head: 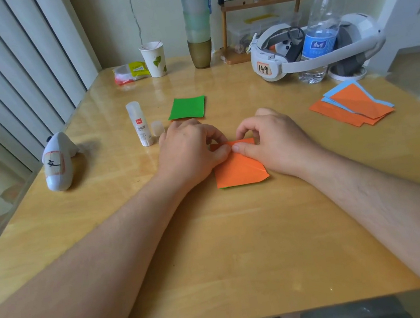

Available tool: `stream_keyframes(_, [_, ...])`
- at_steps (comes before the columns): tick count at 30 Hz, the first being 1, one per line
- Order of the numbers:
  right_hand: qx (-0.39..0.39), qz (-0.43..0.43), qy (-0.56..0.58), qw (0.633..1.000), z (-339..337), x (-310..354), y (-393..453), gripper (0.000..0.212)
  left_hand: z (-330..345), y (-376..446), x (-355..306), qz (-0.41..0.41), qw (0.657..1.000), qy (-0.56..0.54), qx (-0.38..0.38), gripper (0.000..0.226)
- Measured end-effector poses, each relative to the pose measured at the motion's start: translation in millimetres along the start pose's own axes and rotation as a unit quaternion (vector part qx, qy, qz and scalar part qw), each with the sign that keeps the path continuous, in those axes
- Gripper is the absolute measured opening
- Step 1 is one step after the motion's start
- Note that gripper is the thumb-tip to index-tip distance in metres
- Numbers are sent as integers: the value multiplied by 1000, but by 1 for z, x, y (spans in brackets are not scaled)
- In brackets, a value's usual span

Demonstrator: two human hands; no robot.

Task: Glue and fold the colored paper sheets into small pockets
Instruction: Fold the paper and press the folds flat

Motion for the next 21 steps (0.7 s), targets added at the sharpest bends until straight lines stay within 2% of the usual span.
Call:
stream_keyframes(10, [-2, 0, -10, 1000, -2, 1, -1, 2, -2, -3, 9, -83, 996, 30, 20, 15])
stream_keyframes(15, [-12, 0, -21, 1000, -3, 1, -2, 19, -6, -4, 5, -69, 997, 30, 6, 12])
stream_keyframes(18, [26, -38, -46, 998, 1, 8, -4, 36, -6, -4, -4, -4, 999, 32, -1, 19])
stream_keyframes(21, [65, -55, -65, 994, 0, 8, -6, 42, -10, -6, -3, 7, 999, 52, -1, 24])
Point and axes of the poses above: each hand's wrist, its own y-axis towards the middle knuckle, its own z-axis out of the palm, x = y × z, the point moved 6 cm from there along y, towards the middle knuckle, and after that the axes turned 11 degrees about y, right-handed, at the moved point
